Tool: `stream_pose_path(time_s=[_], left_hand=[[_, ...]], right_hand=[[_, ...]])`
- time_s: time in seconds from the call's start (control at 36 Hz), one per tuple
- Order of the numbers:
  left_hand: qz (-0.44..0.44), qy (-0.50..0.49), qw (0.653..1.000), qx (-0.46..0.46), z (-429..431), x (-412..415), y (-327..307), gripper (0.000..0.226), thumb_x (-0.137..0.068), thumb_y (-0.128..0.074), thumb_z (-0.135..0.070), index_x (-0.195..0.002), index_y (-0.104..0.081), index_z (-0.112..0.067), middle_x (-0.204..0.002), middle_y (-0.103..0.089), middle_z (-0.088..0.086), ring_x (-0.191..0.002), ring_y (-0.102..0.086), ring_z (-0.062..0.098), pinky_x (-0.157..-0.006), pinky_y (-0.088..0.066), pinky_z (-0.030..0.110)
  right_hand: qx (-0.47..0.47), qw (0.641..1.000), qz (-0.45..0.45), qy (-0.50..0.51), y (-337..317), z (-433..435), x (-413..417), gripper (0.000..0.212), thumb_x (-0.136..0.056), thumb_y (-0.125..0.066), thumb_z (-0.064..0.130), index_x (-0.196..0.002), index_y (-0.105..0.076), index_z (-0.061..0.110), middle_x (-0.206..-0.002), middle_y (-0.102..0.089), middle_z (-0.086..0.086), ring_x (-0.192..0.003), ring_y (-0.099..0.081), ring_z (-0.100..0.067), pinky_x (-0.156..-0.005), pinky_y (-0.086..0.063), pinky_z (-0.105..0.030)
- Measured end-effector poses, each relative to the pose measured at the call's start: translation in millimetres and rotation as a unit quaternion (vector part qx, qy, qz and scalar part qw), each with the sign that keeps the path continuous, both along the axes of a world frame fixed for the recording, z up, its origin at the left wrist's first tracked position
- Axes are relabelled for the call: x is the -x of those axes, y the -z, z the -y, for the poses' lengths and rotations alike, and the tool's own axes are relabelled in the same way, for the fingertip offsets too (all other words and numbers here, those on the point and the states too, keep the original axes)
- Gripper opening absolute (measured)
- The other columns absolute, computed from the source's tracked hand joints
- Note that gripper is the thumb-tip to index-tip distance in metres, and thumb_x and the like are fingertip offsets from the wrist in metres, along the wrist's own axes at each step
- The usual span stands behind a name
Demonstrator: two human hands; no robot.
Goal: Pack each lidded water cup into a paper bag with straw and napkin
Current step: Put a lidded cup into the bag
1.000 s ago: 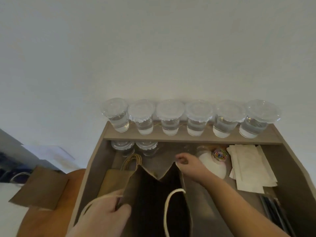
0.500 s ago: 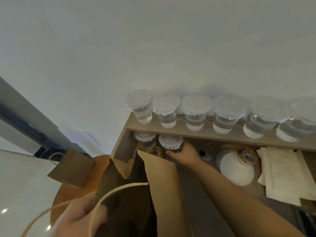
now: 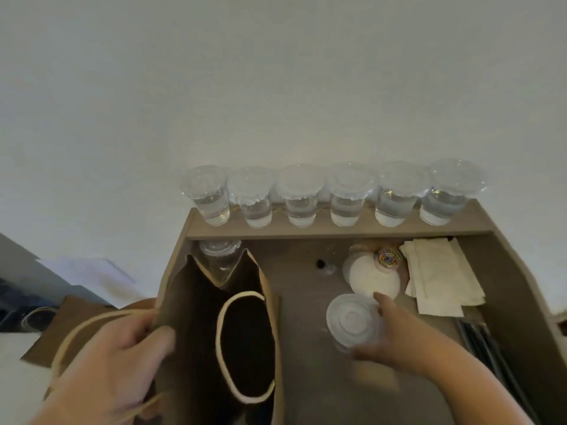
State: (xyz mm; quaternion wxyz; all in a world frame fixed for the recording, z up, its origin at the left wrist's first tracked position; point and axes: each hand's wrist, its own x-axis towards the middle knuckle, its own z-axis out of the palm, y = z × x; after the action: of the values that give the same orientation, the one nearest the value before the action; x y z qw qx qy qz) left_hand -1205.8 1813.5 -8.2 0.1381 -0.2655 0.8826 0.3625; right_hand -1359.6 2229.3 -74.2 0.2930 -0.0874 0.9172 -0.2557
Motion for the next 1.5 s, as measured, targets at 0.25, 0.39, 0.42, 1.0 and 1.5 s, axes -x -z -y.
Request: stream_pose_path(time_s=[0.25,0.39,0.42,1.0,1.5], left_hand=[[-0.014,0.001,0.999,-0.045,-91,17,-96,0.028,-0.089,-0.057,-0.02,-0.067,-0.069,-0.006,-0.055,-0.068,0.021,-0.047,-0.067,0.035,-0.044,-0.05,0.028],[-0.035,0.031,0.997,-0.065,-118,26,-108,0.042,-0.095,-0.054,-0.015,-0.056,-0.068,-0.014,-0.048,-0.066,0.01,-0.038,-0.063,0.018,-0.041,-0.048,0.025],[-0.039,0.038,0.996,-0.065,-122,29,-106,0.04,-0.096,-0.054,-0.017,-0.058,-0.068,-0.017,-0.048,-0.067,0.007,-0.039,-0.064,0.017,-0.042,-0.049,0.026],[0.069,0.152,0.971,-0.171,-213,83,-46,0.018,-0.095,-0.048,-0.016,-0.095,-0.059,-0.002,-0.059,-0.071,0.018,-0.045,-0.067,0.028,-0.04,-0.049,0.025],[0.115,0.149,0.963,-0.194,-204,86,-44,0.019,-0.105,-0.046,-0.021,-0.113,-0.059,-0.01,-0.062,-0.067,0.012,-0.046,-0.064,0.021,-0.042,-0.048,0.024]], right_hand=[[-0.102,0.994,-0.029,-0.031,-13,33,3,0.123,-0.062,-0.08,0.077,-0.163,-0.023,0.036,-0.153,-0.035,-0.004,-0.133,-0.057,-0.034,-0.104,-0.051,-0.042],[-0.118,0.993,-0.028,-0.01,-34,14,-3,0.116,-0.061,-0.079,0.073,-0.158,-0.029,0.035,-0.148,-0.043,-0.003,-0.122,-0.063,-0.029,-0.098,-0.056,-0.038],[-0.116,0.993,-0.029,-0.001,-46,6,-2,0.115,-0.061,-0.078,0.073,-0.158,-0.03,0.035,-0.146,-0.046,-0.003,-0.118,-0.064,-0.026,-0.097,-0.057,-0.037],[0.035,0.981,-0.182,-0.062,-271,-14,-75,0.082,-0.053,-0.068,0.089,-0.125,-0.029,0.08,-0.12,-0.053,0.038,-0.099,-0.064,0.003,-0.079,-0.058,-0.026],[-0.228,0.913,-0.202,-0.272,-199,22,-76,0.083,-0.077,-0.067,0.075,-0.141,-0.036,0.035,-0.125,-0.051,0.004,-0.104,-0.038,-0.015,-0.101,-0.038,-0.042]])
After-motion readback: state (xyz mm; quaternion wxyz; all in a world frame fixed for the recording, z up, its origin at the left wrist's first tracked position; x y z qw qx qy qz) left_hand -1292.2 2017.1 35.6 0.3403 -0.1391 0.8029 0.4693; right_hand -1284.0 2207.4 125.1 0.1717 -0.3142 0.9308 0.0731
